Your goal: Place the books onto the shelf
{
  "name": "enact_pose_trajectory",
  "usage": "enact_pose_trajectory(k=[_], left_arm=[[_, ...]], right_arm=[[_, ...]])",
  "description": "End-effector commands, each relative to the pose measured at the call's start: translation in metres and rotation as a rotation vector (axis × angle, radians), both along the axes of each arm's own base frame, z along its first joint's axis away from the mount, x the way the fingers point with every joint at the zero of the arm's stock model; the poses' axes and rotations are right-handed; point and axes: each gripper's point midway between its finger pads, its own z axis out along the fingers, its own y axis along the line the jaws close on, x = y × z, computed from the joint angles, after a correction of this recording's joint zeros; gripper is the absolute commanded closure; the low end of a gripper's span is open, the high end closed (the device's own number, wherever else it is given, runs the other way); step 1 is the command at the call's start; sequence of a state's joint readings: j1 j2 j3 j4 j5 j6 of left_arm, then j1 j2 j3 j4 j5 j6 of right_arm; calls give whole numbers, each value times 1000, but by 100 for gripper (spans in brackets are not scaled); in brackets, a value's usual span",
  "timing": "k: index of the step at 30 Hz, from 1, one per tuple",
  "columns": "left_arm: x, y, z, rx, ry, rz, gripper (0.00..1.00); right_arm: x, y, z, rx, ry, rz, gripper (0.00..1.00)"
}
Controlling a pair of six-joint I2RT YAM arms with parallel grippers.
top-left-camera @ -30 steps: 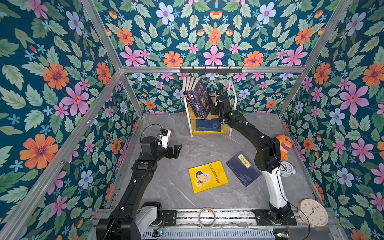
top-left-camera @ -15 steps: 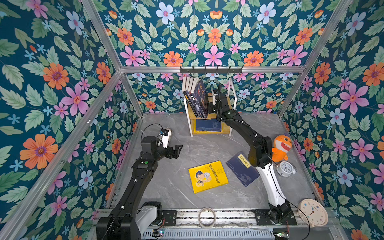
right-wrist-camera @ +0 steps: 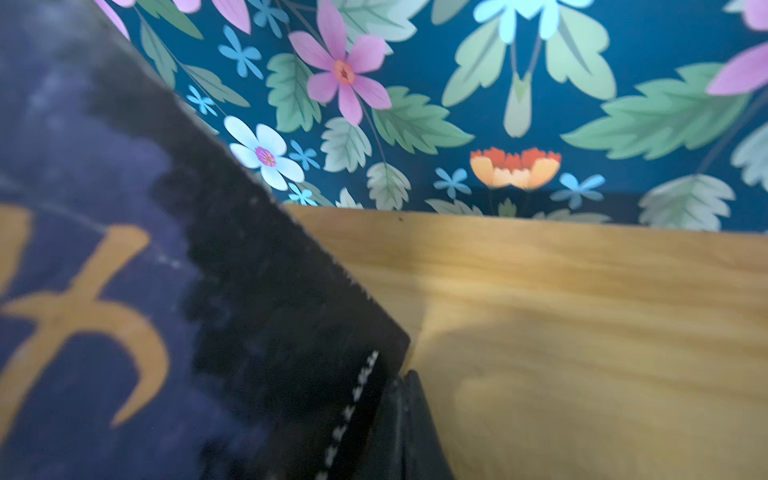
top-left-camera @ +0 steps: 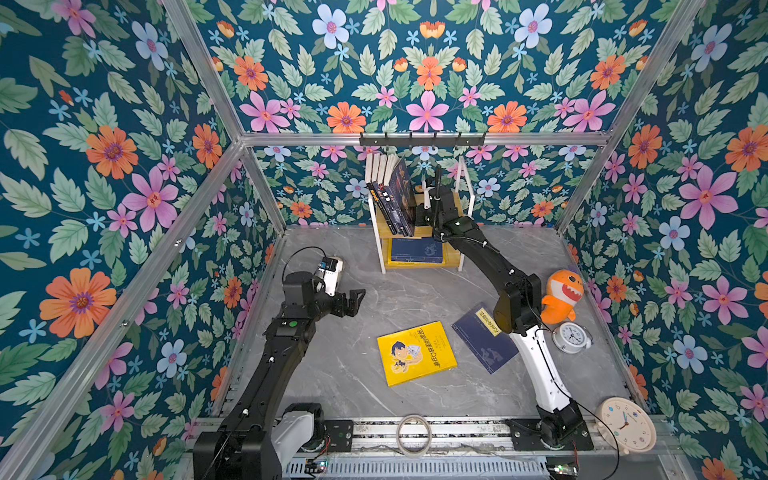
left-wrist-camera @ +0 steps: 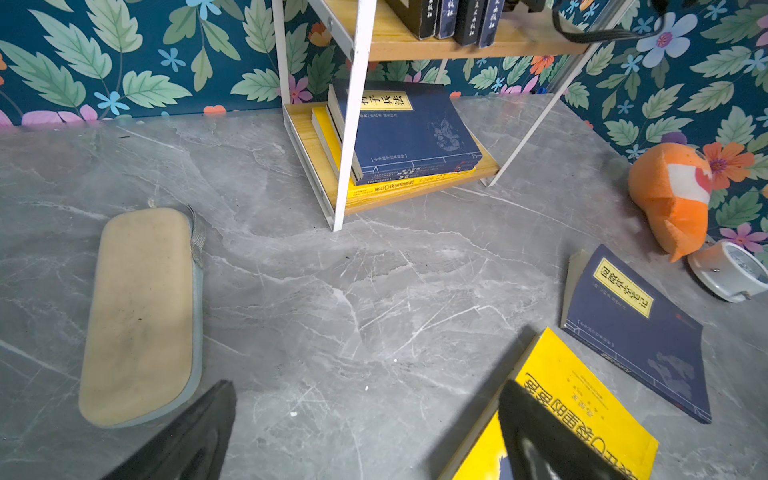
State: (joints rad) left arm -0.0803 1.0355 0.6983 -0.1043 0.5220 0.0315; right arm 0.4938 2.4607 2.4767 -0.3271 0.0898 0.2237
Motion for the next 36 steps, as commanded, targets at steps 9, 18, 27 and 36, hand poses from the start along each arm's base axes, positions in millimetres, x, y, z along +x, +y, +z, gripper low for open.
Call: enact_pose_trajectory(k=[9,18,27,36], left_arm=[[3,4,3,5,-15,27,0],[2,2,-5,-67,56,62,0],[-8,-12,-39,-318,281,141,5],[-62,-26,-119,-420,644,197,5]], right_arm=[[-26,-28,23,-42,29,-68,100],[-102,-35,55,-12,46,-25,99],[-221,-55,12,32,172,-2,74],[-308,-66,-77,53,367,1,52]])
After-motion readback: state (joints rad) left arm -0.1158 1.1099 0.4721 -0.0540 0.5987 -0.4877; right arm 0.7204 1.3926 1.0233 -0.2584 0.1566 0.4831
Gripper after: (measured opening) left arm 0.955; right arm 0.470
